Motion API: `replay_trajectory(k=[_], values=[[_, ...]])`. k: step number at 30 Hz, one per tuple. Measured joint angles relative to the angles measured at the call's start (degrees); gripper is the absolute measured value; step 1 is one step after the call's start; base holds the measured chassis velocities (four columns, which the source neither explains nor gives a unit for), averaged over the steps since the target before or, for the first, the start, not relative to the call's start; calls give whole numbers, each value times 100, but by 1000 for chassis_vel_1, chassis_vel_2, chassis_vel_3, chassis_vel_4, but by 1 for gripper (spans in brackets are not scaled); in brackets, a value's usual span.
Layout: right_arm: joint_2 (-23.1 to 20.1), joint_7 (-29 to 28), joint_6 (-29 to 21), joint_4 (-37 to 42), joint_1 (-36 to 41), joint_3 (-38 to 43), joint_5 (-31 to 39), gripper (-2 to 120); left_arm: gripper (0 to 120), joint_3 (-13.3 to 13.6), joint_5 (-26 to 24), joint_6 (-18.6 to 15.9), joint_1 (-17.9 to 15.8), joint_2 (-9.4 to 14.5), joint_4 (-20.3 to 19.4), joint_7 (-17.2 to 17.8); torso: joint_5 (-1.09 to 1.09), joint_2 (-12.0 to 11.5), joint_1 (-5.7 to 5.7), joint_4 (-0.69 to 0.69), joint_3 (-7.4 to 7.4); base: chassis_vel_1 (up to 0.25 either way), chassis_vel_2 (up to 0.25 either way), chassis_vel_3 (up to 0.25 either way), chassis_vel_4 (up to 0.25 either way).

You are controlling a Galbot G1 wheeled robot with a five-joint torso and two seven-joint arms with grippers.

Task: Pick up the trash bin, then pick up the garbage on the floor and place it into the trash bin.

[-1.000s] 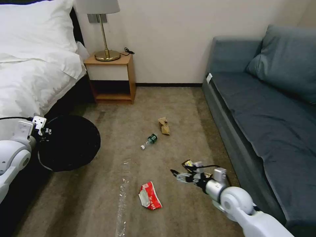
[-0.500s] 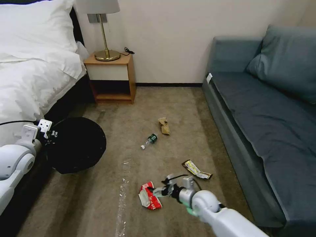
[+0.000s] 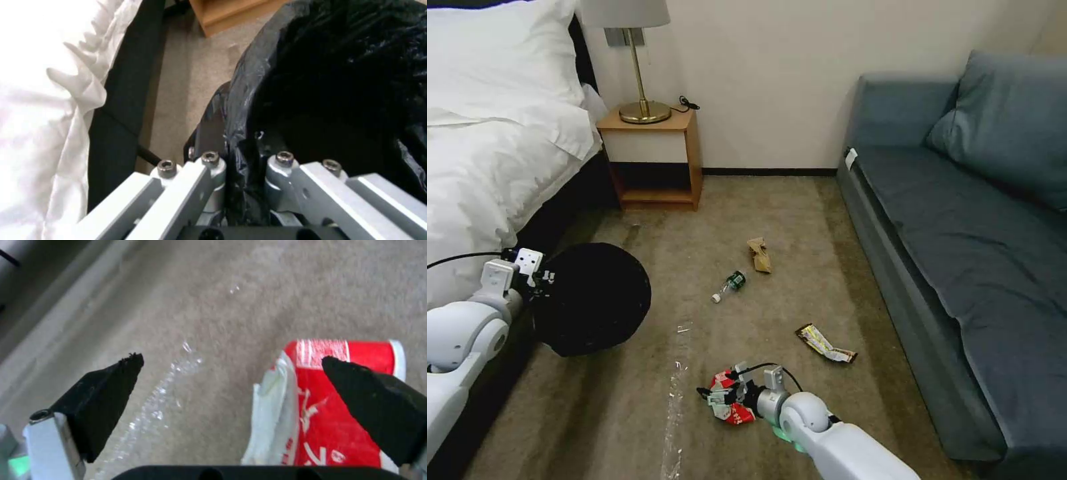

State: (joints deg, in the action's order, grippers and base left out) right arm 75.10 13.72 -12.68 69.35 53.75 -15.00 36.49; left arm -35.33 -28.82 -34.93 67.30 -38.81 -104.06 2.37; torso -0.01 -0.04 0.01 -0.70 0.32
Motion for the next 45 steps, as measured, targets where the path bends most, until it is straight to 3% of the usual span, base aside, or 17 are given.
replay_trajectory(k=[20,30,32,35,37,45], values=[[357,308,667,-1170,-1,212,-406,100,6,-37,-18,78,96,39,-146,-32,1,0,0,0,0,0,0,0,0],[506,645,923,-1488,-48,253,-143,67,6,91,-8,145,5,3,-28,-38,1,0,0,0,0,0,0,0,0],[542,705,978,-1571,-74,264,-176,54,6,111,0,155,-3,-12,-4,-41,0,0,0,0,0,0,0,0,0],[552,709,985,-1578,-79,265,-177,48,6,113,2,160,-3,-15,-2,-41,1,0,0,0,0,0,0,0,0],[557,710,987,-1573,-83,259,-174,36,6,113,16,189,1,-30,25,-48,1,0,0,0,0,0,0,0,0],[534,714,987,-1528,-97,252,-125,9,6,107,26,203,9,-46,31,-51,1,0,0,0,0,0,0,0,0]])
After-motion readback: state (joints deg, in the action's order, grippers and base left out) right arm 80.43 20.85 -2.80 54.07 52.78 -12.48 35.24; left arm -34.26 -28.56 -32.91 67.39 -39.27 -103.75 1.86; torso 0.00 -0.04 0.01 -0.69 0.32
